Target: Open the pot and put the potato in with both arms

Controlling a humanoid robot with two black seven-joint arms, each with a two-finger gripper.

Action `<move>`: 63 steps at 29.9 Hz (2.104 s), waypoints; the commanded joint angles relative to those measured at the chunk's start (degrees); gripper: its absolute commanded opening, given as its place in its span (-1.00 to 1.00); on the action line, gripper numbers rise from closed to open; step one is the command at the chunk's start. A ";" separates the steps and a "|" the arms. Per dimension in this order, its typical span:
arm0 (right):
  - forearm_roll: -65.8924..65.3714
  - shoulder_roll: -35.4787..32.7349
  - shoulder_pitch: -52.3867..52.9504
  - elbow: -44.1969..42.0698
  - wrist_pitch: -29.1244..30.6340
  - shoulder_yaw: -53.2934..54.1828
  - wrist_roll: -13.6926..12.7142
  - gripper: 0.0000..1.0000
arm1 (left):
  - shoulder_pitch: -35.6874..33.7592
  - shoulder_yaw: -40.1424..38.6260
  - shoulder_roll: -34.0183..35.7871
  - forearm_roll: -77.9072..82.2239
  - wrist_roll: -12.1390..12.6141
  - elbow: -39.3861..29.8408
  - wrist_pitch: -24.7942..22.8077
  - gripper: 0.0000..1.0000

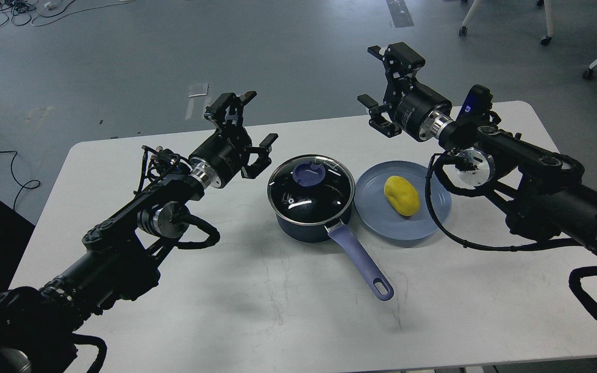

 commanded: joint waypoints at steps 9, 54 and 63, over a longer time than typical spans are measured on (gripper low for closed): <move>0.00 0.65 0.32 -0.29 -0.13 -0.41 -0.05 1.00 | 0.24 0.09 0.31 0.00 0.16 -0.02 0.37 0.97; 4.75 -8.49 -7.85 -3.10 1.62 4.78 -0.05 1.00 | -4.76 17.32 2.87 89.02 -13.69 -14.35 40.01 0.97; 4.75 -10.07 -8.56 -3.19 1.54 4.69 -0.05 1.00 | -10.82 22.22 -1.44 96.06 -13.69 -2.32 40.19 0.97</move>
